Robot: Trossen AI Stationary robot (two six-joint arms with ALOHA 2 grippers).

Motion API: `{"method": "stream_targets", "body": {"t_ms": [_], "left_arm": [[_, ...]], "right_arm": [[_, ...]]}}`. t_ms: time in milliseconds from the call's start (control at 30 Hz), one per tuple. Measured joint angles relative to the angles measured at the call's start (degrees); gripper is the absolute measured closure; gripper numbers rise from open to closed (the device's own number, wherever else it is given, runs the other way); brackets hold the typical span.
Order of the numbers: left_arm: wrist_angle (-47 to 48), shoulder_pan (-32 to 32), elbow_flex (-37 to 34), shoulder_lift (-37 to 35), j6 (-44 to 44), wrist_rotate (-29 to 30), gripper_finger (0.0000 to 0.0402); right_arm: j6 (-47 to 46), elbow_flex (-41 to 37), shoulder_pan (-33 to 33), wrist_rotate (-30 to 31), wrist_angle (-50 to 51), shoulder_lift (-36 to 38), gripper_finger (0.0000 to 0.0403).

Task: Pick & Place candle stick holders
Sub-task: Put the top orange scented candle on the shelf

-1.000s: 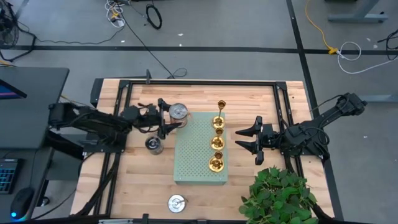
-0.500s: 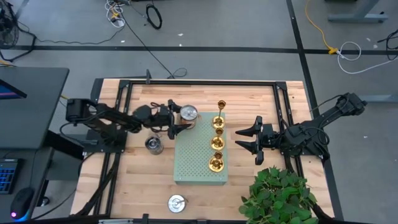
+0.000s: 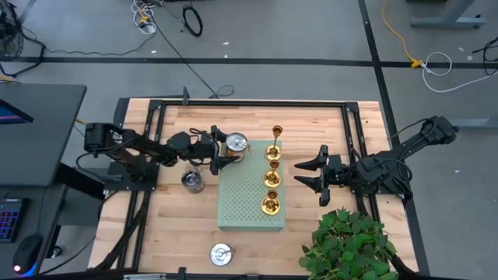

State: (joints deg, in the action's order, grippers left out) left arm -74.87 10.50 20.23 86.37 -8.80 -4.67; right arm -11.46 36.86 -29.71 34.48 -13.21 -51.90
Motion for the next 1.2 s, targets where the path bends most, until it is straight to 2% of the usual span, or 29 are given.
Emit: {"method": "stream_targets", "body": {"t_ms": [333,1200], "left_arm": [[0.0,0.0,0.0,0.0,-1.3,0.5,0.0007],[-0.2,-0.8,0.0,0.0,-3.1,3.0,0.0002]], "right_arm": [[0.0,0.0,0.0,0.0,0.0,0.0,0.0218],[0.0,0.0,0.0,0.0,0.0,0.0,0.0218]]}}
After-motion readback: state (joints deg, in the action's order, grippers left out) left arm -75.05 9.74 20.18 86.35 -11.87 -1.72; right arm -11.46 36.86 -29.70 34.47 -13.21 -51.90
